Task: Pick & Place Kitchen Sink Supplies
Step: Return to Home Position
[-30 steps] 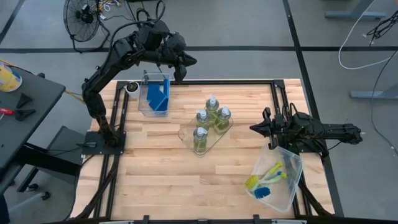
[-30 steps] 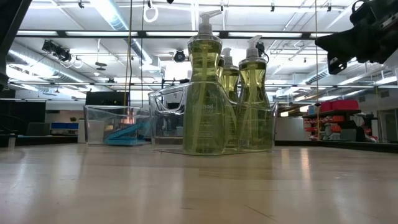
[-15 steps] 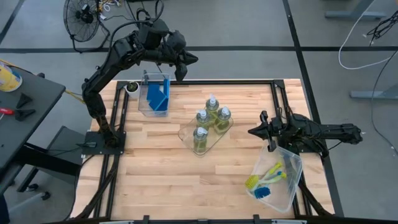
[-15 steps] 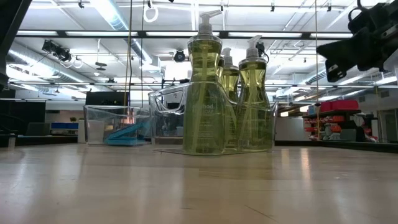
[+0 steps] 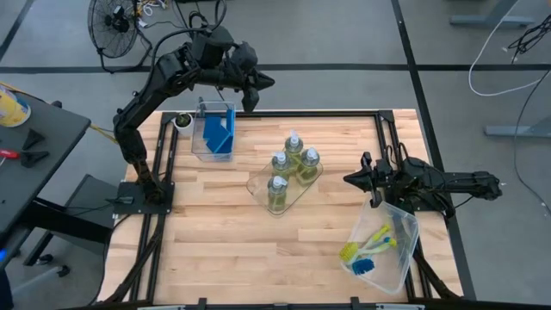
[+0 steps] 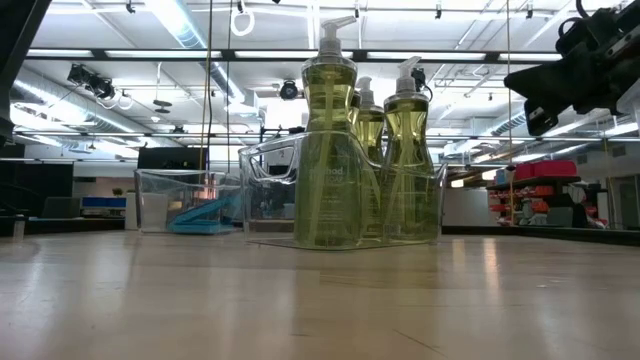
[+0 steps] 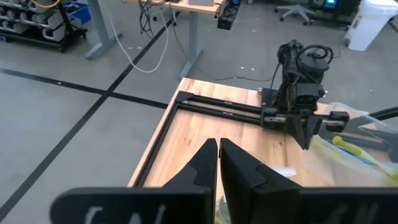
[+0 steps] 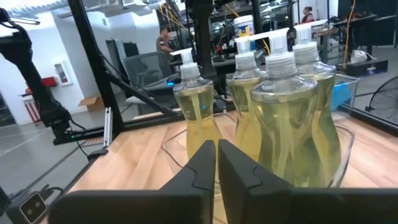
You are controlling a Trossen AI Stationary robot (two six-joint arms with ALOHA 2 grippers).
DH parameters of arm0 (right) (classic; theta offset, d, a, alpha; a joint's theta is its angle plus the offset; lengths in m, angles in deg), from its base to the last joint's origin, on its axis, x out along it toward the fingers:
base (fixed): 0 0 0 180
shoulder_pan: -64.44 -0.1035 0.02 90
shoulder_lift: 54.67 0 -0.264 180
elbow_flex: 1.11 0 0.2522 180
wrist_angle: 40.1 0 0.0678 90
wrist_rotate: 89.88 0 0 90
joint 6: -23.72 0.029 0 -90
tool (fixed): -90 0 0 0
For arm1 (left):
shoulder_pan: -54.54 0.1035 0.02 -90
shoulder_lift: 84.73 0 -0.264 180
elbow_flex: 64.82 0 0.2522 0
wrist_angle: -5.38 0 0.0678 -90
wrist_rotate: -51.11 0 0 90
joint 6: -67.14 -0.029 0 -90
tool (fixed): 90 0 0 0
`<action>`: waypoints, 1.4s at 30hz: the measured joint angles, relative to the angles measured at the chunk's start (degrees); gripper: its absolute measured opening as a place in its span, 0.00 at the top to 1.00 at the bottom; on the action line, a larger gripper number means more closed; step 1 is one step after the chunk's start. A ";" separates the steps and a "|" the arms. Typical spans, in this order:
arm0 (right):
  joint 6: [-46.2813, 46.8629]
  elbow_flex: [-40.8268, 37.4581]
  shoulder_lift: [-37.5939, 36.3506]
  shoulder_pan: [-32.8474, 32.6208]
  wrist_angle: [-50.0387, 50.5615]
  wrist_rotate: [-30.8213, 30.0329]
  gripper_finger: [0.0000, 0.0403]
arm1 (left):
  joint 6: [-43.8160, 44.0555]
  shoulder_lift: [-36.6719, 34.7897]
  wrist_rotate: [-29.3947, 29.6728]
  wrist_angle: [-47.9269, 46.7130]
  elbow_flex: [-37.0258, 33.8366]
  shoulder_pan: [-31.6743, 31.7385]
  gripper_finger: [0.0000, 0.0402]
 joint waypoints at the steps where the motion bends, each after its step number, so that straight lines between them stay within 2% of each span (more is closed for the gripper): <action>1: -0.01 0.00 0.00 0.00 -0.02 -0.01 0.94 | 0.00 0.00 -0.44 0.00 0.01 0.00 0.95; 31: -0.20 0.00 0.02 0.00 0.01 -0.01 0.93 | 1.56 0.00 -1.66 2.40 0.00 -0.17 0.95; 37: -0.20 0.00 0.02 0.00 0.01 -0.01 0.93 | 7.89 0.00 -1.59 2.62 0.01 -0.15 0.95; 42: -0.20 0.02 0.02 -0.01 0.02 -0.01 0.93 | 9.42 0.00 -1.47 4.73 0.00 -0.16 0.95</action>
